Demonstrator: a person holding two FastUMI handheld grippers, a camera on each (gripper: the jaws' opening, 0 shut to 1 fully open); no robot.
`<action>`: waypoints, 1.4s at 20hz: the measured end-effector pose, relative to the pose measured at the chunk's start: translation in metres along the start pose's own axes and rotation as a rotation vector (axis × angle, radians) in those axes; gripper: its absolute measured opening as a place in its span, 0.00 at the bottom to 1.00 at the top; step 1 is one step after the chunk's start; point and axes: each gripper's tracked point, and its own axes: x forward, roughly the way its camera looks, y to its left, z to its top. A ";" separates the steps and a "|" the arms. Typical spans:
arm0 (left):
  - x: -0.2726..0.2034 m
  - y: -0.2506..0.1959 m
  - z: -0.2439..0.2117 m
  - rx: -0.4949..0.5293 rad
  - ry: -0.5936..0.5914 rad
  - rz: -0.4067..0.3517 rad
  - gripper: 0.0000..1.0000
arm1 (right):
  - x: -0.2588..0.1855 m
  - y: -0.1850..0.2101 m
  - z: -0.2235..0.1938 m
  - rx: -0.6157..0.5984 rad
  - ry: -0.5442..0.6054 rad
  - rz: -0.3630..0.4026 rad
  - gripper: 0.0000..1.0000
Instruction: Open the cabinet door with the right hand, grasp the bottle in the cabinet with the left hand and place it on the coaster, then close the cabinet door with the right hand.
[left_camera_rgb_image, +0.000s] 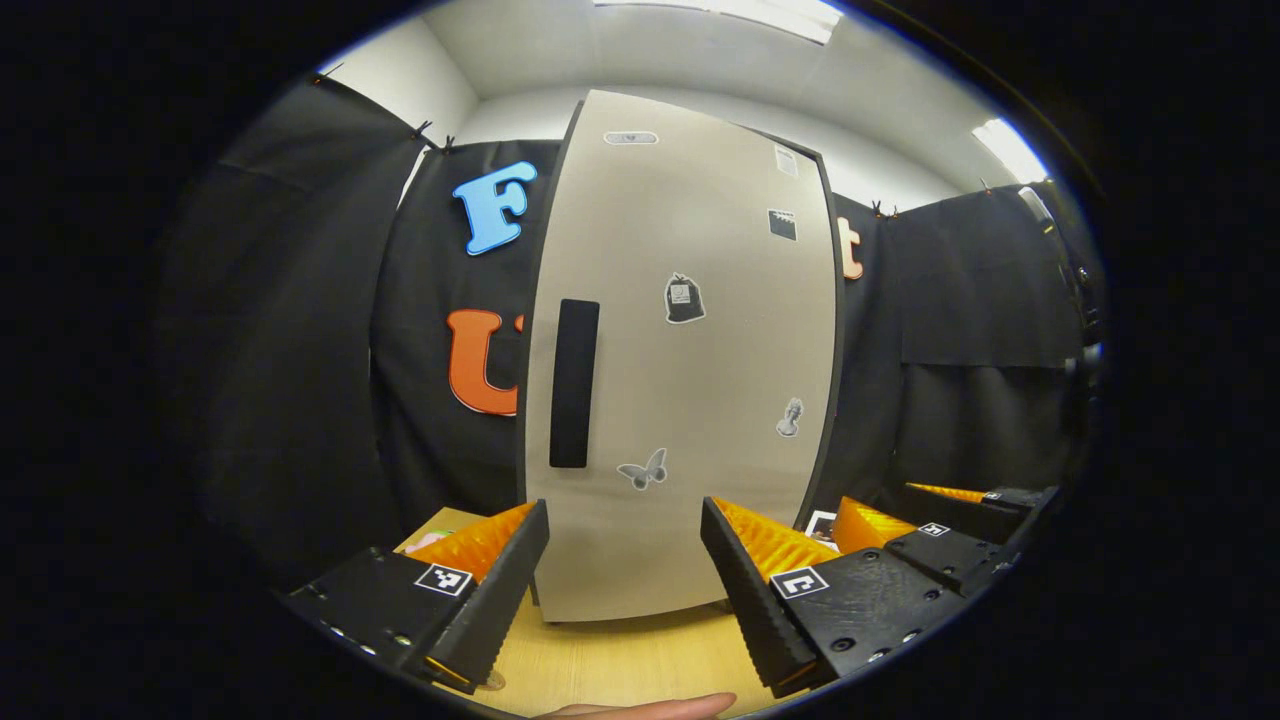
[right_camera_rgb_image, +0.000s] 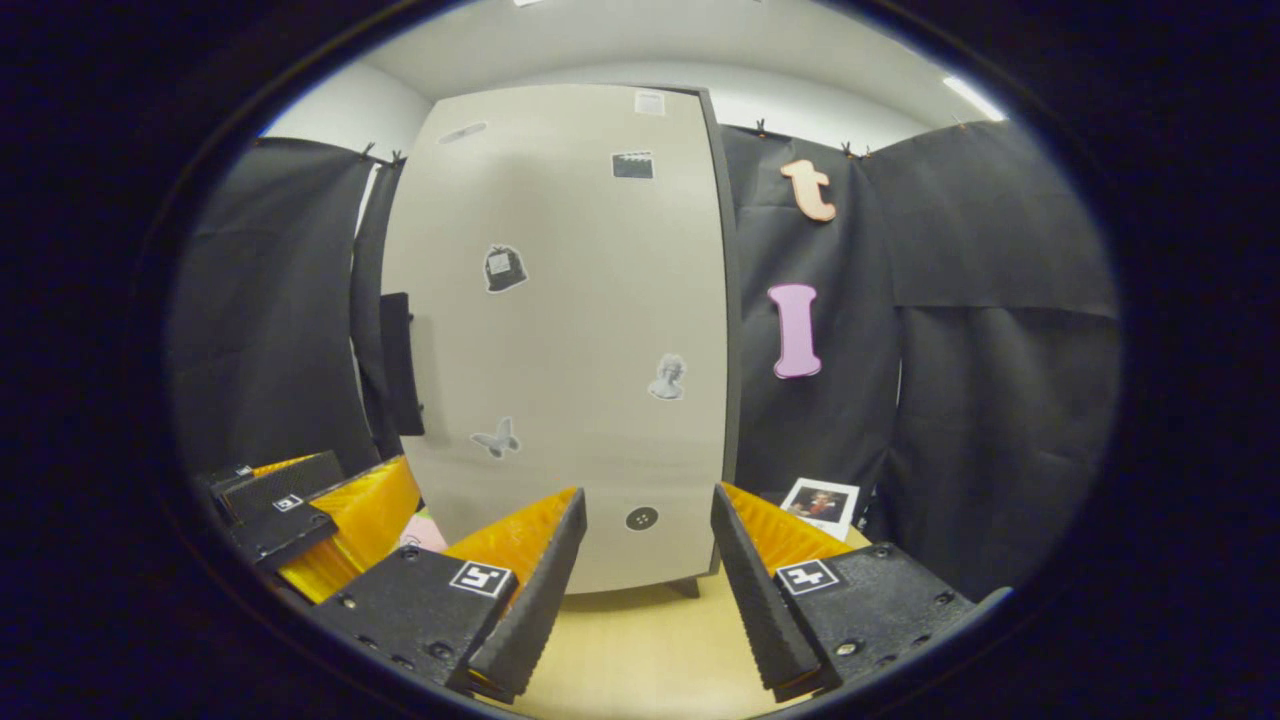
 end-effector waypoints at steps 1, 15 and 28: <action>0.005 0.006 0.003 0.014 -0.003 0.032 0.93 | 0.009 -0.002 0.008 -0.013 -0.016 0.004 0.82; 0.046 0.000 0.005 0.128 -0.058 0.159 0.93 | 0.050 -0.014 0.006 -0.003 -0.036 0.139 0.89; 0.059 -0.016 -0.009 0.112 -0.034 0.131 0.92 | 0.054 -0.030 -0.003 0.014 -0.016 0.139 0.89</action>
